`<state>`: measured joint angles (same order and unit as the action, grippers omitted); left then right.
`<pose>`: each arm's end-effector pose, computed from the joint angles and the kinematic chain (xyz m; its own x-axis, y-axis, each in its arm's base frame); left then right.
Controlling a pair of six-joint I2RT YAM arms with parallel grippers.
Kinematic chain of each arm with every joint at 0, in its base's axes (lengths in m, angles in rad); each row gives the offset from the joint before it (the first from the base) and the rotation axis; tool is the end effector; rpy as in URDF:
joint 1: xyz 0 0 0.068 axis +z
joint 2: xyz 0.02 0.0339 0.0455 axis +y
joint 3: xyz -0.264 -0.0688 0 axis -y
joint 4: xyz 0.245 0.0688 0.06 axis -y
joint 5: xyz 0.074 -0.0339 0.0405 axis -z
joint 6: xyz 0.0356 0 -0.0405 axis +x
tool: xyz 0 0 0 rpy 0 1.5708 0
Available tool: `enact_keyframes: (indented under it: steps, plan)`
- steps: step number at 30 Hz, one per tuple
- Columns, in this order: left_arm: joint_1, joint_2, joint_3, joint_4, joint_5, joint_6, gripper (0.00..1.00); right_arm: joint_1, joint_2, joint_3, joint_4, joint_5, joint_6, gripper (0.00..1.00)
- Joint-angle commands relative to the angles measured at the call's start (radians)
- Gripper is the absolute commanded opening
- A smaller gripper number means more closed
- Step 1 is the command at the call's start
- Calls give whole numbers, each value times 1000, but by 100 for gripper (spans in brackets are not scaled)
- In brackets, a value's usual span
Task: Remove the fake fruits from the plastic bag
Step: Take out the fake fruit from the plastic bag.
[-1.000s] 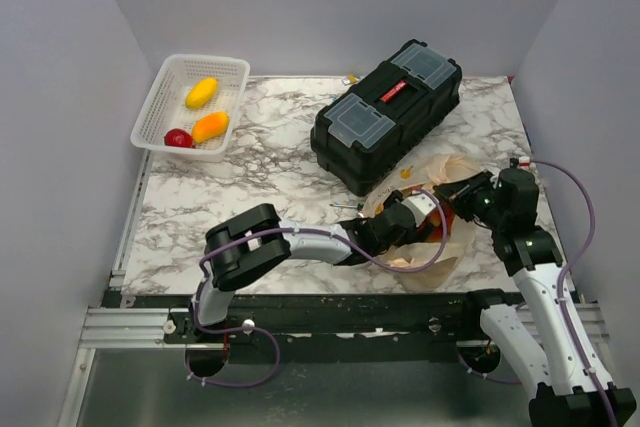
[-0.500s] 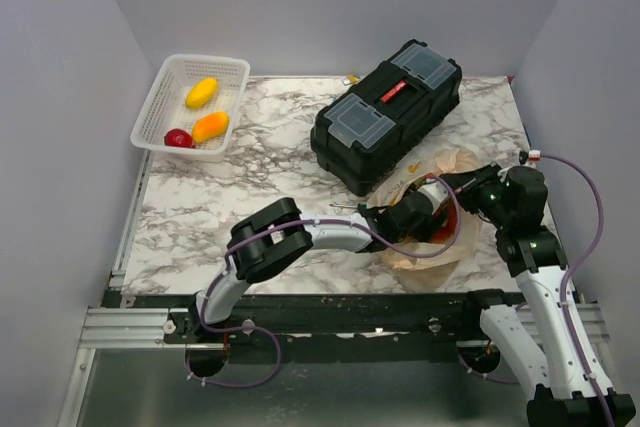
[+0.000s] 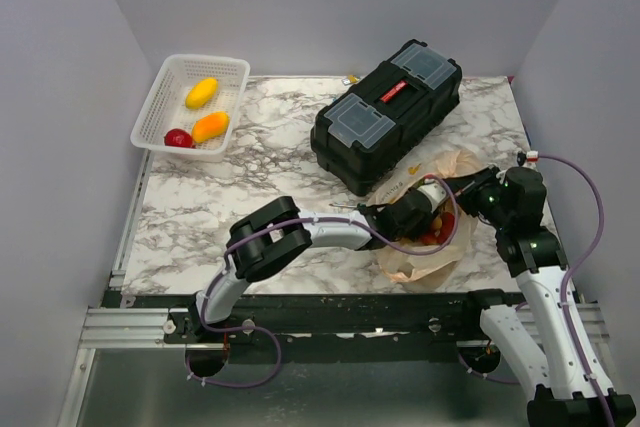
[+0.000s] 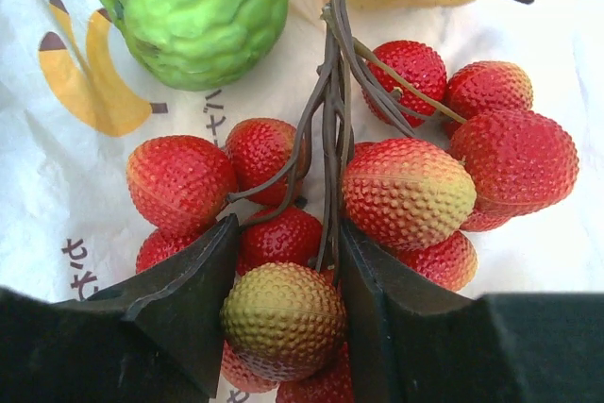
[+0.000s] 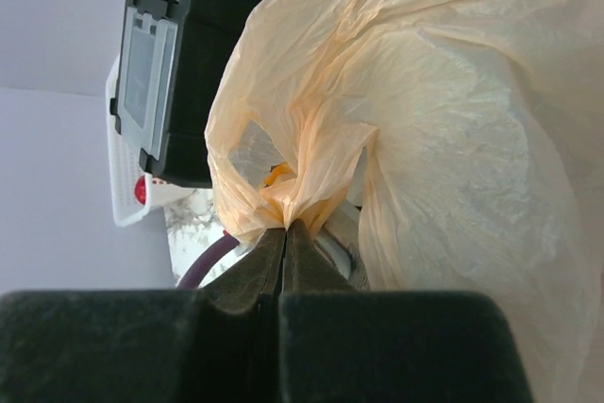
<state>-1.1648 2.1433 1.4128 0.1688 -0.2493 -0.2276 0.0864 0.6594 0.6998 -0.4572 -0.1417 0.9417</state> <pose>0.1966 -0.4351 0.1588 -0.3872 0.3471 -0.8542 0.7395 0.6702 -0.0629 0.1526 0.0183 0.3009 -0.4104 0.7679 -0.4918 0.2001 0.6020 0.7730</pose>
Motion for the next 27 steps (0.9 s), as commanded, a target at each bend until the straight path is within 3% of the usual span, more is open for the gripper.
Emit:
enact_keyframes:
  steps: [1, 4, 12, 20, 27]
  plan:
    - [0, -63, -10, -202, 72, 23, 16, 9, 39, 38, -22, 33, -89, 1]
    - [0, -107, 16, -253, 103, 24, 7, 9, 55, 46, -28, 42, -137, 1]
    - [-4, -222, 33, -338, 205, 13, 1, 10, 37, 38, -64, 121, -224, 1]
    - [-9, -355, -1, -380, 383, -2, 0, 10, 16, 36, -78, 159, -223, 1]
    - [-11, -471, -32, -382, 450, -11, 0, 9, -3, 52, -101, 213, -221, 1]
